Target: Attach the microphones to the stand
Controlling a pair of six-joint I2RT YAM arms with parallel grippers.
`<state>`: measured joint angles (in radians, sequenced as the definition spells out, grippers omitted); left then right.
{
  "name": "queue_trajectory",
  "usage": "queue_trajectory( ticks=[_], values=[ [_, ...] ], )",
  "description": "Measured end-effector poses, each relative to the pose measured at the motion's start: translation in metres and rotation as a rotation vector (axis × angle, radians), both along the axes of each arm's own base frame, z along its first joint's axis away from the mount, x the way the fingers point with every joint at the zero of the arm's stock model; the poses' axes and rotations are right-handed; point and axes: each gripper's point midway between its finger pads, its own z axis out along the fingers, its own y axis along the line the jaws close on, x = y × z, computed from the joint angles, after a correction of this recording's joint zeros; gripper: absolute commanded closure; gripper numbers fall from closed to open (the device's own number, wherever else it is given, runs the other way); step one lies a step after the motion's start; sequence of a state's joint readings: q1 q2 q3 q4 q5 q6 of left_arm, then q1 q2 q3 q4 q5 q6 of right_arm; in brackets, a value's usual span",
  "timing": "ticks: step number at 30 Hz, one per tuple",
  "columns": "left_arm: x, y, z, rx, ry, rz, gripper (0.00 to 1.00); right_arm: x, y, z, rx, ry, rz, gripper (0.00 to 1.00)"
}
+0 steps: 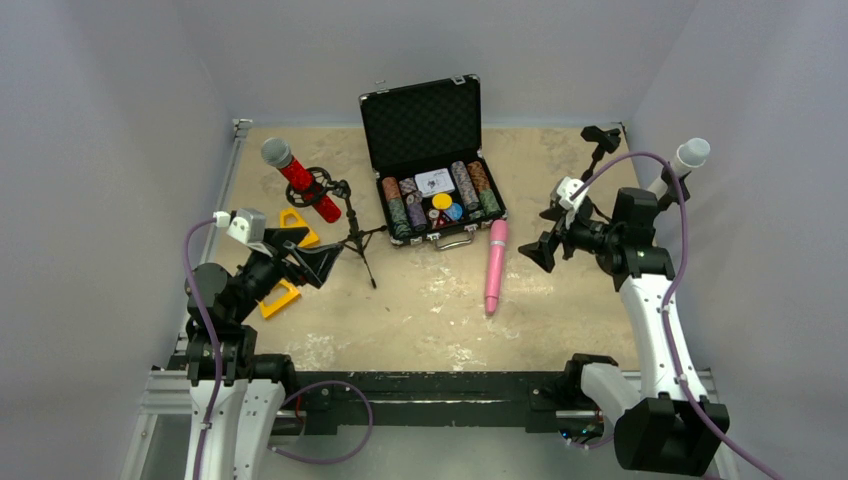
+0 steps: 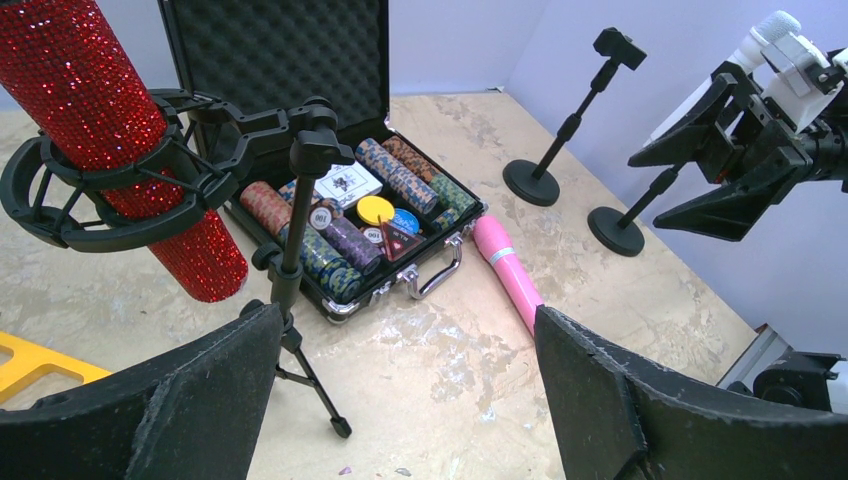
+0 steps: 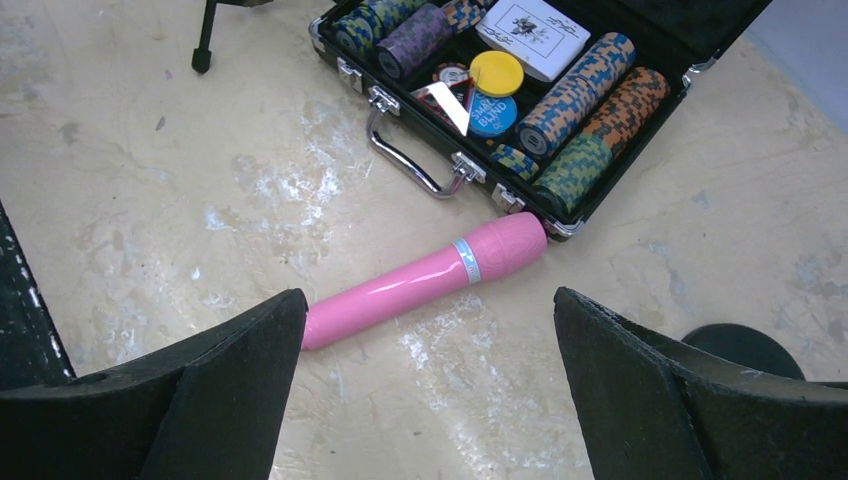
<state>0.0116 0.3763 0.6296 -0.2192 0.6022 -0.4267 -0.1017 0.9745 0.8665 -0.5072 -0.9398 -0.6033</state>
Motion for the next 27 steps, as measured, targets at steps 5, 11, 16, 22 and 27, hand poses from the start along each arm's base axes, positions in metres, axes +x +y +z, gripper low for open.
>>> queue_trajectory(
  ticks=[5,11,16,22,27],
  values=[
    [-0.001,0.000,0.001,0.000,-0.003,0.000,0.01,0.009,-0.011,0.010,-0.077,-0.007,-0.030,0.03],
    [-0.002,0.000,0.002,0.000,-0.009,0.000,0.01,0.024,-0.031,0.032,-0.186,-0.058,-0.108,0.03],
    [-0.002,0.000,0.001,0.000,-0.008,0.000,0.01,0.031,-0.043,0.047,-0.240,-0.085,-0.153,0.03],
    [-0.002,0.000,0.001,0.000,-0.005,0.000,0.01,0.039,-0.051,0.061,-0.292,-0.101,-0.173,0.03],
    [-0.002,0.000,0.001,0.000,-0.005,0.000,0.01,0.049,-0.060,0.073,-0.362,-0.132,-0.194,0.02]
  ],
)
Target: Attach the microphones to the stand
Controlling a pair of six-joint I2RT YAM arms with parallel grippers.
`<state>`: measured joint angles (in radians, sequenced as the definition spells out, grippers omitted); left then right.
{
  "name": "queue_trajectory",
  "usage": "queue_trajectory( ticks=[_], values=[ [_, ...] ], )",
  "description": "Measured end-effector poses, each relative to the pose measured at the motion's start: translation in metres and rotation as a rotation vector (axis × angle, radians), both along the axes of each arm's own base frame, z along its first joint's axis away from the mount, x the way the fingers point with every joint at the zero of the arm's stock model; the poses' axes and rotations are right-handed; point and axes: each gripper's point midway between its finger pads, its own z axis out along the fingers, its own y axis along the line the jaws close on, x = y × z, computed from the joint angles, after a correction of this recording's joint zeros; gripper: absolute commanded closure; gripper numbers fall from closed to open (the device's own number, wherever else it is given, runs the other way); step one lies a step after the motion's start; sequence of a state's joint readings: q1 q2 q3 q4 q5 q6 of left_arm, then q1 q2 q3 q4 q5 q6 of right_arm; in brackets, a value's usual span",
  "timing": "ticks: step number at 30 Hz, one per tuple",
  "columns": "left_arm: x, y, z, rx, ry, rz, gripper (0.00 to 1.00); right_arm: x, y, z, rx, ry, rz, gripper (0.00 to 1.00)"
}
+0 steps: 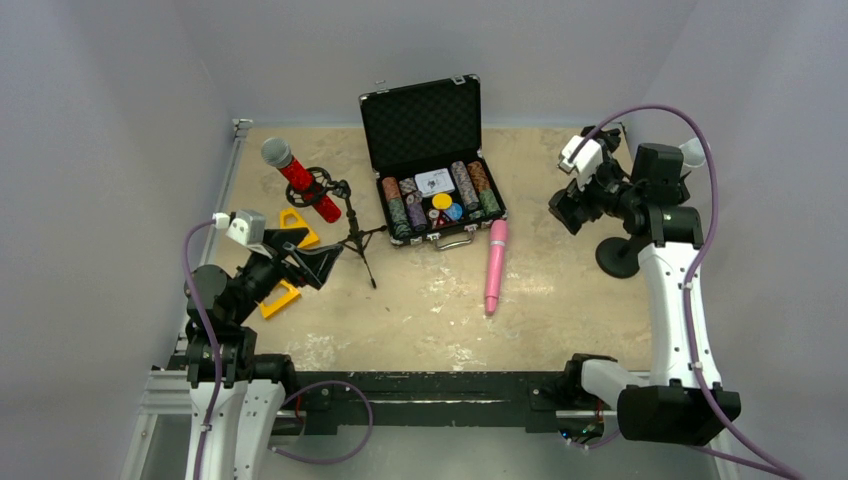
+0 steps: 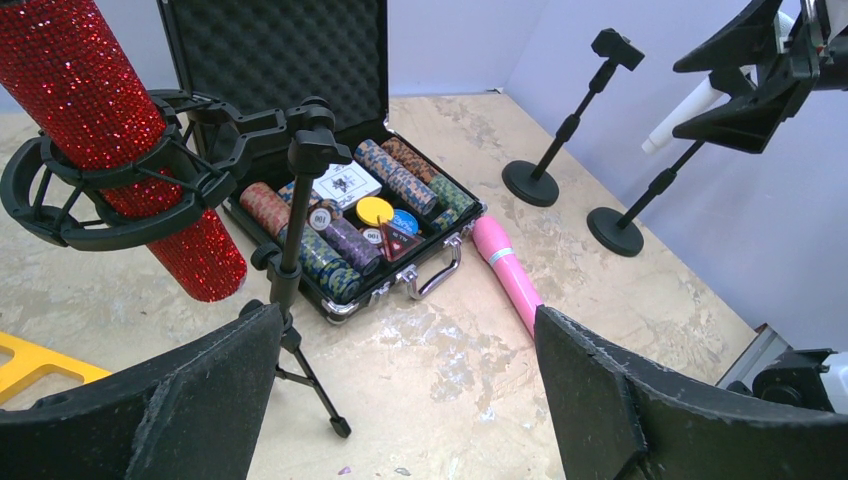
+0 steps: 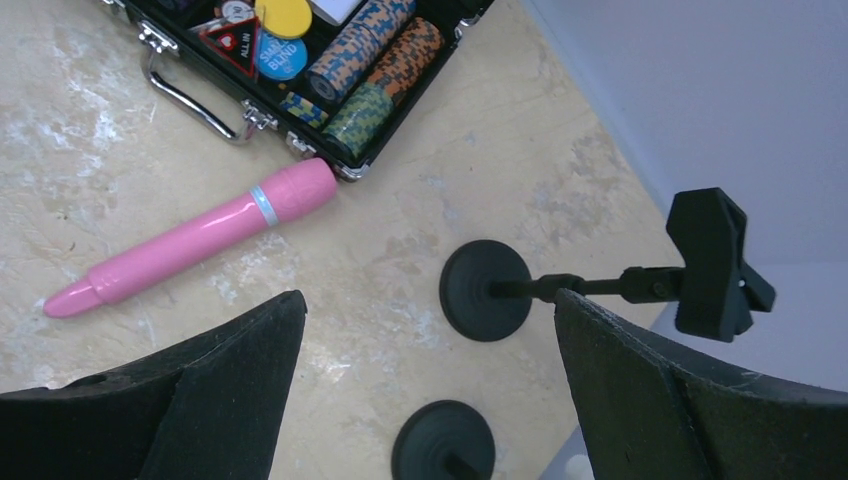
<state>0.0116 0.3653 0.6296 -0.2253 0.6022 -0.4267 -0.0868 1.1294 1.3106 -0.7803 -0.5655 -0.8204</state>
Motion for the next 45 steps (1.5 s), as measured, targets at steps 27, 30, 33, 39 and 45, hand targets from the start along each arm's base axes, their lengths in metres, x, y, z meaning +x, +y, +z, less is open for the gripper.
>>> queue_trajectory(
  ticks=[27,30,33,39,45],
  values=[
    [0.000,0.000,0.000,0.000,0.000,0.000,0.01,0.136,-0.086,0.037,-0.350,-0.100,-0.354,0.05],
    [0.000,0.000,0.000,0.000,0.000,0.000,0.01,0.138,-0.090,0.025,-0.378,-0.081,-0.358,0.05],
    [0.000,0.000,0.000,0.000,0.000,0.000,0.01,0.141,-0.093,0.016,-0.412,-0.079,-0.365,0.07],
    [0.000,0.000,0.000,0.000,0.002,0.000,0.01,0.154,-0.095,0.001,-0.482,-0.095,-0.358,0.14],
    [0.001,0.000,-0.001,0.000,0.004,0.000,0.01,0.165,-0.096,-0.022,-0.554,-0.094,-0.334,0.26]
  ],
)
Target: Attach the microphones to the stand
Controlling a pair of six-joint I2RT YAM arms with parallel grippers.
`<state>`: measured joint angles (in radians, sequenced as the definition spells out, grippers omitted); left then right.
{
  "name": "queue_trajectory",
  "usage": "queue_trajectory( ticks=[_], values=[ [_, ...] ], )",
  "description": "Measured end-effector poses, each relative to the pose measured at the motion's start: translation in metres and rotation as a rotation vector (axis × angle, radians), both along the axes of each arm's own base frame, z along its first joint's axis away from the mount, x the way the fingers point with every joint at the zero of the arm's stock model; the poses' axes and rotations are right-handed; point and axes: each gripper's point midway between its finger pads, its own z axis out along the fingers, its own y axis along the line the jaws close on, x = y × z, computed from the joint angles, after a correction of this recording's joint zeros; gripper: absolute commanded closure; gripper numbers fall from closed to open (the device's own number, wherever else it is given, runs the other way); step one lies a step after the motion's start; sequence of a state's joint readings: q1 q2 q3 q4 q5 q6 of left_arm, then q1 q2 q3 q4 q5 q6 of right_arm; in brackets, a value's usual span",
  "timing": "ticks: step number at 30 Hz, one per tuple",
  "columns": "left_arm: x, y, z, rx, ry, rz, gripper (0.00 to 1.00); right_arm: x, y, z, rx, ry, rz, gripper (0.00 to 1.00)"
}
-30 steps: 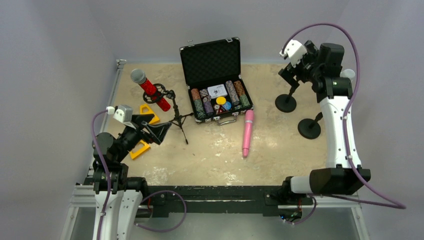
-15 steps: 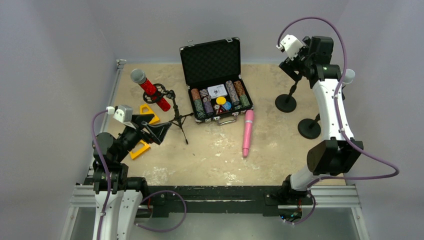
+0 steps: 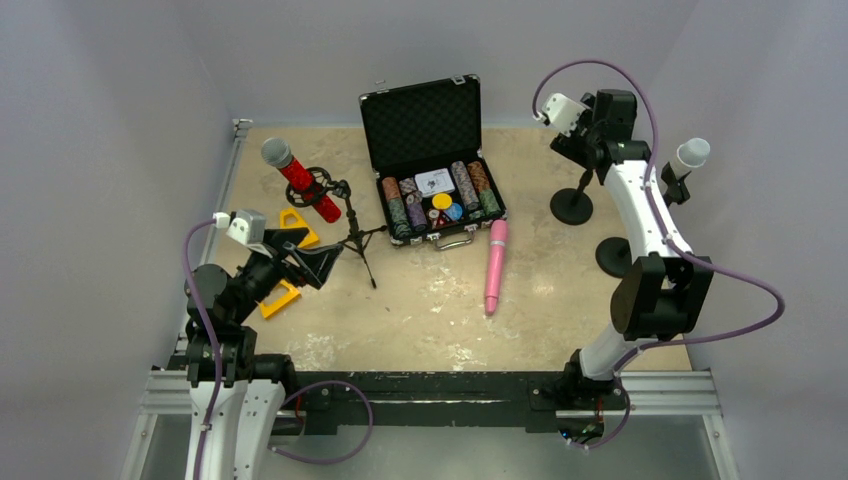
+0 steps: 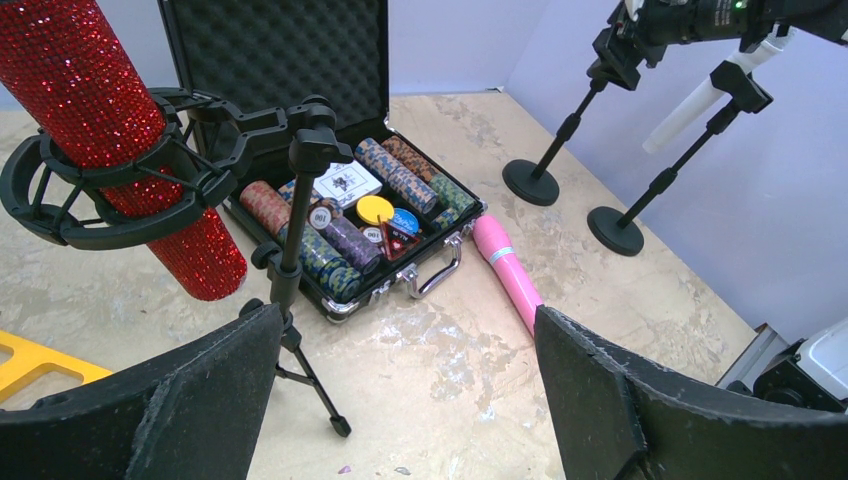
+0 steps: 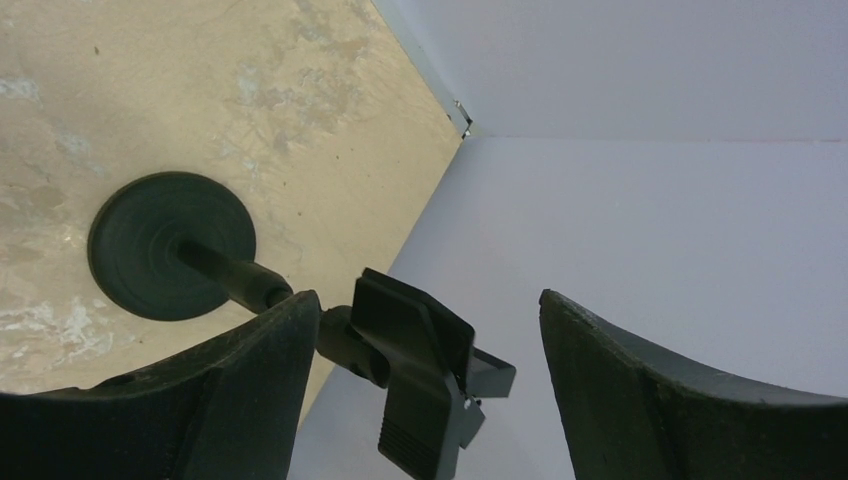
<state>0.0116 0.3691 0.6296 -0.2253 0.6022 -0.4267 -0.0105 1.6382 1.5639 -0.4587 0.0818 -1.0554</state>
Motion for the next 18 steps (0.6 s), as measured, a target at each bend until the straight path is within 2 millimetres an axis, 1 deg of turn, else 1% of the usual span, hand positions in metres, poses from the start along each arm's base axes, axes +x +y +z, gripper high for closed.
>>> queue_trajectory(
  ticks=[3,8,10,14,18],
  values=[
    [0.000,0.000,0.000,0.000,0.000,0.000,0.01,0.003,-0.001,-0.008,-0.034,0.003,0.006,0.33],
    [0.000,0.000,0.000,0.000,0.000,0.000,0.01,0.006,0.004,-0.011,-0.081,-0.002,0.028,0.58],
    [0.000,0.000,0.000,0.000,0.000,0.000,0.01,0.008,0.005,-0.009,-0.100,-0.015,0.036,0.68],
    [0.000,0.000,0.000,0.000,0.000,0.000,0.01,0.004,0.007,-0.005,-0.114,-0.032,0.045,0.75],
    [0.000,0.000,0.000,0.000,0.000,0.000,0.01,-0.006,0.013,-0.002,-0.119,-0.031,0.063,0.77]
  ],
)
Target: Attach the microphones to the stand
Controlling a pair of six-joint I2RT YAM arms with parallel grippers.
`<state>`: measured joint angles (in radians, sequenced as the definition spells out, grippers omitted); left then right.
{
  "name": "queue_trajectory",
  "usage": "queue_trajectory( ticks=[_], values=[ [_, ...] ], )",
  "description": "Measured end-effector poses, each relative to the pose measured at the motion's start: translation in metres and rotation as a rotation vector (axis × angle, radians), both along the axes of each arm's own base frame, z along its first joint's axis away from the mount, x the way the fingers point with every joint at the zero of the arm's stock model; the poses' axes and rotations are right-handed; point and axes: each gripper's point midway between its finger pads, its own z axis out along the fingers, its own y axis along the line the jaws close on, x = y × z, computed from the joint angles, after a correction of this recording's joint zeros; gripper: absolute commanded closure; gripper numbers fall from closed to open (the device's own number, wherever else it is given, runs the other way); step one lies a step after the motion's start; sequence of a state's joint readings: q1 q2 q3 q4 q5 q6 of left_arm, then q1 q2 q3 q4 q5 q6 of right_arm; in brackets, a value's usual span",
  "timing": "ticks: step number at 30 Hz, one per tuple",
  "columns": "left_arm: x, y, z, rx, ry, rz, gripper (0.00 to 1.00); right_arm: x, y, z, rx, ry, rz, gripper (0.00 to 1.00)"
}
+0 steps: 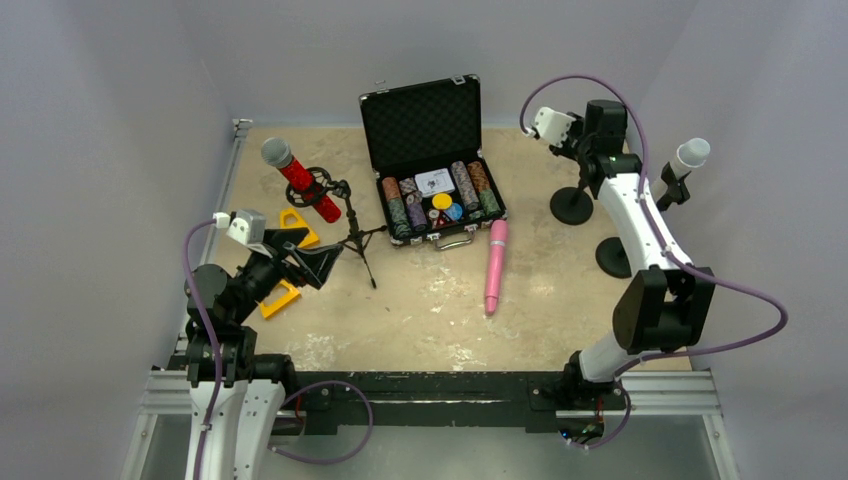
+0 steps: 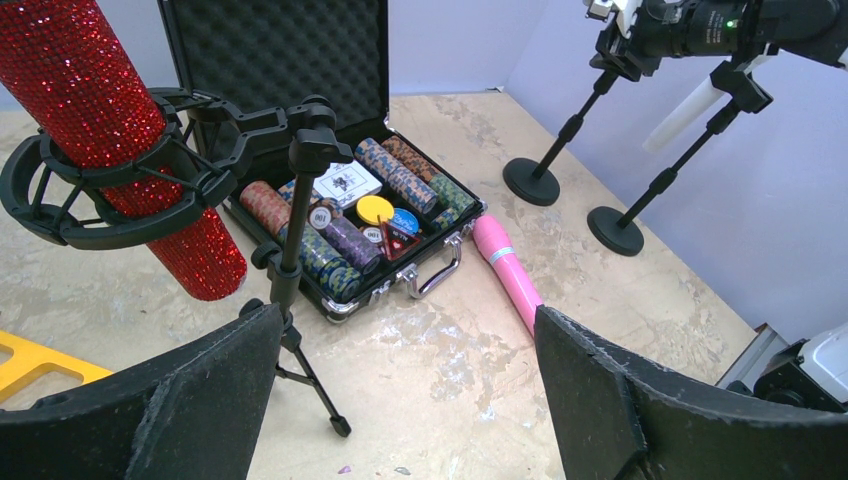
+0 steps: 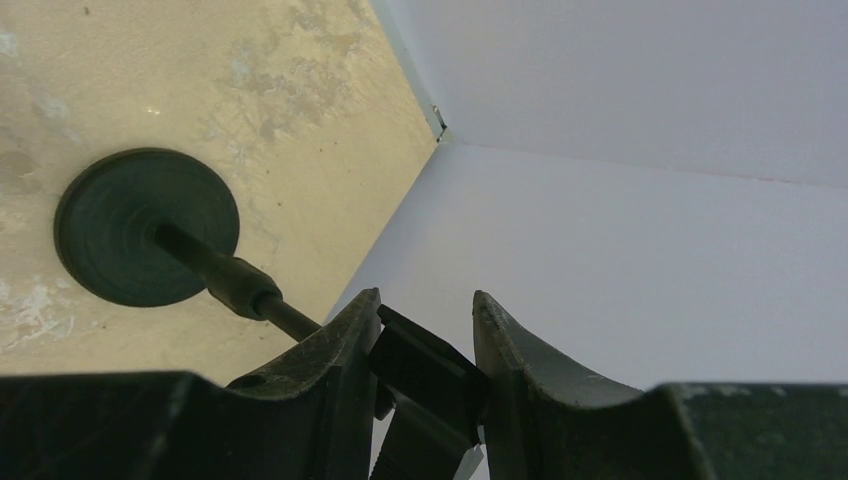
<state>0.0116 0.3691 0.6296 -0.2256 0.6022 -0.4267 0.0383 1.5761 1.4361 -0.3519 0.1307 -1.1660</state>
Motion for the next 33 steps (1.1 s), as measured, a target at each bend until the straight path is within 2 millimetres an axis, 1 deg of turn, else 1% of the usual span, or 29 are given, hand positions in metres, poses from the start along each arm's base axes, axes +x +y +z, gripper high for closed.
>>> queue_trajectory(
  ticks=[4,7,10,15,18,24,25,26,27,28,30,31,33],
  values=[
    [0.000,0.000,0.000,0.000,0.000,0.000,0.01,-0.013,0.012,0.001,-0.003,0.021,0.034,0.78],
    [0.000,0.000,0.000,0.000,0.000,0.000,0.01,-0.026,0.026,0.003,0.005,0.043,0.076,0.78],
    [0.000,0.000,0.000,0.000,0.000,0.000,0.01,-0.044,0.043,0.002,0.015,0.070,0.129,0.79],
    [0.000,0.000,0.000,0.000,0.000,0.000,0.01,-0.080,0.074,-0.008,0.024,0.121,0.225,0.79],
    [0.000,0.000,0.000,0.000,0.000,0.000,0.01,-0.098,0.090,-0.008,0.025,0.121,0.277,0.79],
    [0.000,-0.001,-0.001,0.000,0.003,-0.006,0.01,-0.140,0.125,-0.011,0.050,0.147,0.400,0.78],
    [0.000,-0.001,-0.001,0.000,0.004,-0.008,0.01,-0.144,0.128,-0.011,0.055,0.151,0.413,0.77],
    [0.000,-0.002,-0.001,0.000,0.006,-0.011,0.01,-0.148,0.132,-0.012,0.063,0.157,0.426,0.72],
    [0.000,-0.002,-0.001,0.000,0.007,-0.013,0.01,-0.150,0.133,-0.012,0.067,0.159,0.431,0.63],
    [0.000,-0.002,-0.002,0.000,0.009,-0.016,0.01,-0.152,0.134,-0.012,0.071,0.161,0.433,0.51],
    [0.000,-0.003,-0.002,0.000,0.011,-0.022,0.01,-0.154,0.137,-0.013,0.088,0.168,0.435,0.34],
    [0.000,-0.003,-0.002,0.000,0.012,-0.025,0.01,-0.157,0.139,-0.016,0.107,0.181,0.438,0.28],
    [-0.001,-0.004,-0.003,0.000,0.013,-0.032,0.01,-0.163,0.142,-0.021,0.139,0.213,0.443,0.22]
  ],
)
